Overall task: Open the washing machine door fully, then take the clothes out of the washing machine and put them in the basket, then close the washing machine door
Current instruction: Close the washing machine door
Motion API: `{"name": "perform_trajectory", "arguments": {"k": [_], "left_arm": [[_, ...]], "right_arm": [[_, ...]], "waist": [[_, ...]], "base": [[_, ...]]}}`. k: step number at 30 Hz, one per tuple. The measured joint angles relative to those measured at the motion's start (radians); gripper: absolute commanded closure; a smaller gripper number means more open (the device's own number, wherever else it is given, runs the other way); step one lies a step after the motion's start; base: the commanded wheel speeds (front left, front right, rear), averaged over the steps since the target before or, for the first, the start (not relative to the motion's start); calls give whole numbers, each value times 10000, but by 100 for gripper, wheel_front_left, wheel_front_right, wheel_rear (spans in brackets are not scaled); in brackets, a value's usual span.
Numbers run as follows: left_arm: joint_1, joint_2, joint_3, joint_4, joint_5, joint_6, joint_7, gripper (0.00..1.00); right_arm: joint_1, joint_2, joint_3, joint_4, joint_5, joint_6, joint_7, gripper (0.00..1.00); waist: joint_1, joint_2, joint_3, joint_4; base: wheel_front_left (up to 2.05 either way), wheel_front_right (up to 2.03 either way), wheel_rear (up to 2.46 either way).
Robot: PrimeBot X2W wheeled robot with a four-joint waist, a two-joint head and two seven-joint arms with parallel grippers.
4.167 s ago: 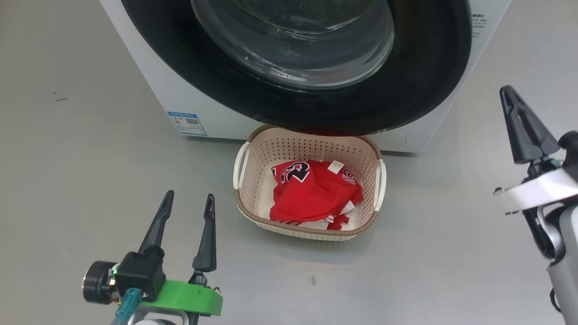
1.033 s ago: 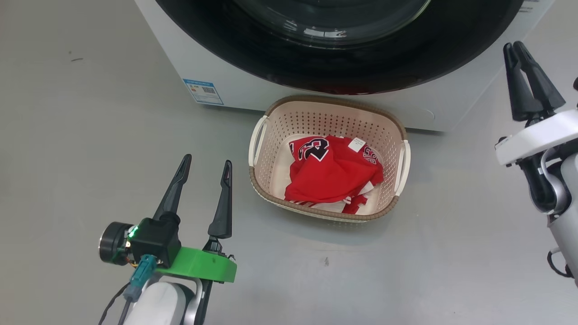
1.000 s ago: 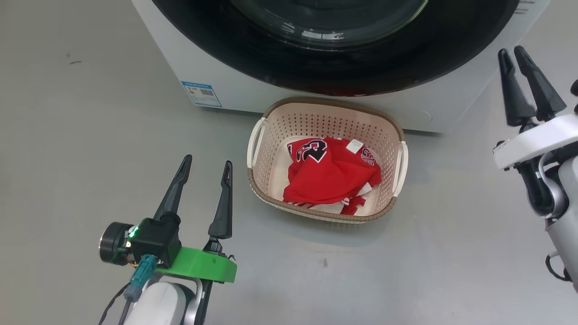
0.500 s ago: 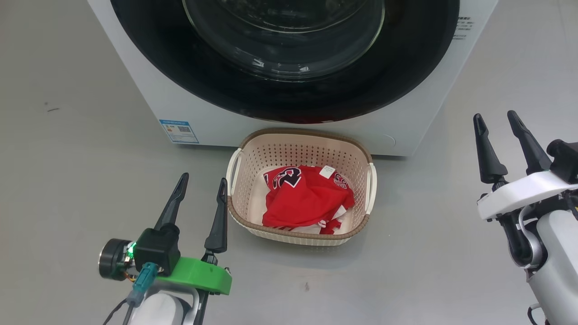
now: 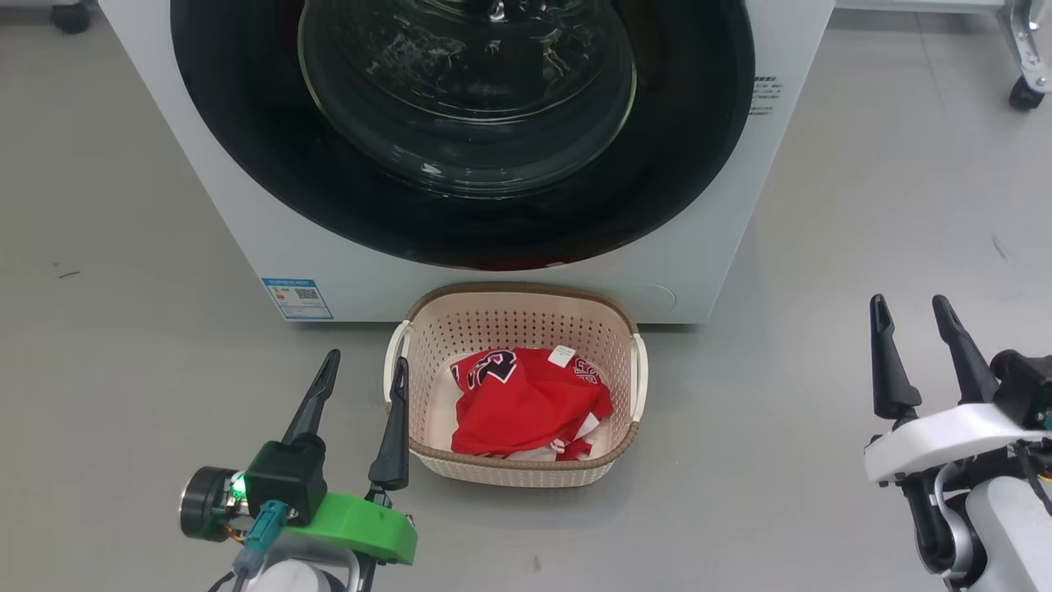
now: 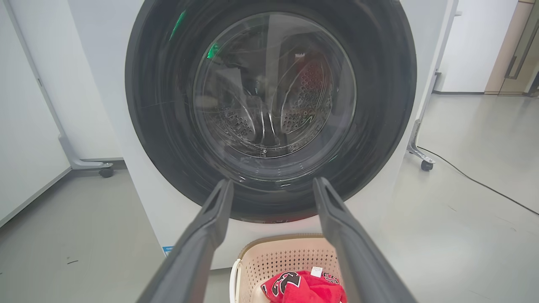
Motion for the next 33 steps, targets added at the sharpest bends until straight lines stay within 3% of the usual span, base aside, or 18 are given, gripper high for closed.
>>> {"name": "perform_trajectory", "arguments": {"k": [16, 33], "left_arm": [[216, 63, 56, -75, -2, 0, 127, 0], [335, 63, 44, -236, -4, 0, 217, 0]], "right_arm": [[1589, 293, -265, -1101, -359, -274, 0, 0], [2085, 293, -663, -1772, -683, -441, 0, 0]], "waist": [[0, 0, -462, -307], [0, 0, -461, -256]], "base": [[0, 0, 0], [0, 0, 0]]}}
